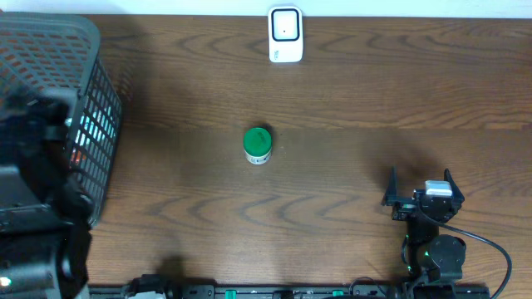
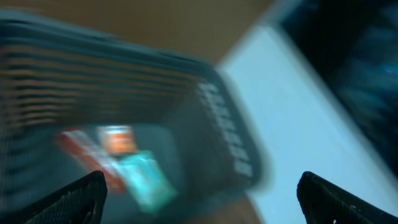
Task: Scan the item barcode
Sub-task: 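Reach the left gripper into the basket and grasp the orange snack bar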
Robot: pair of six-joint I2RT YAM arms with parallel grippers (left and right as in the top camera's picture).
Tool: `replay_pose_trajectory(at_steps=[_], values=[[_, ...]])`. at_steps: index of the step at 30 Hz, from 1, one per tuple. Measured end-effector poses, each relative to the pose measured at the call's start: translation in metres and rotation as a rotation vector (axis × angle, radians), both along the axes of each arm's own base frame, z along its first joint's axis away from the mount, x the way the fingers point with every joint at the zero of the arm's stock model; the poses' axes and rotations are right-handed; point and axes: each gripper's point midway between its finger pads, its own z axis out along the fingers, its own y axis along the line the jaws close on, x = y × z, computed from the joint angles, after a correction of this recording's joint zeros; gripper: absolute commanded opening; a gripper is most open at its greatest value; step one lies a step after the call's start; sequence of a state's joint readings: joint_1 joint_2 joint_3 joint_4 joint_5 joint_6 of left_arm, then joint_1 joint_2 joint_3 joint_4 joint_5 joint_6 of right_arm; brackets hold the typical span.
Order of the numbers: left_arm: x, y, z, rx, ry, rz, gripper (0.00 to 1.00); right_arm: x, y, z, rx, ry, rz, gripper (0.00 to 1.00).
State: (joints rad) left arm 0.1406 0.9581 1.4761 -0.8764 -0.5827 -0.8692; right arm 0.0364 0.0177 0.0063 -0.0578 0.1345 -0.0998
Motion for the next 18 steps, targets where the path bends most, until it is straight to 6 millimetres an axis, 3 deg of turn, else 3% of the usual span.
replay_pose_trajectory(at_steps=[4, 11, 14, 18], values=[[-0.021, 0.050, -0.038, -0.119, 0.099, 0.212, 0.98, 0.000, 0.000, 0.000, 0.000, 0.000, 0.000, 0.99], [-0.001, 0.111, -0.111, -0.391, 0.185, 0.301, 0.98, 0.000, 0.000, 0.000, 0.000, 0.000, 0.000, 0.99], [0.012, 0.125, -0.144, -0.492, 0.231, 0.292, 0.98, 0.000, 0.000, 0.000, 0.000, 0.000, 0.000, 0.99], [0.035, 0.128, -0.192, -0.619, 0.314, 0.242, 0.98, 0.000, 0.000, 0.000, 0.000, 0.000, 0.000, 0.99]])
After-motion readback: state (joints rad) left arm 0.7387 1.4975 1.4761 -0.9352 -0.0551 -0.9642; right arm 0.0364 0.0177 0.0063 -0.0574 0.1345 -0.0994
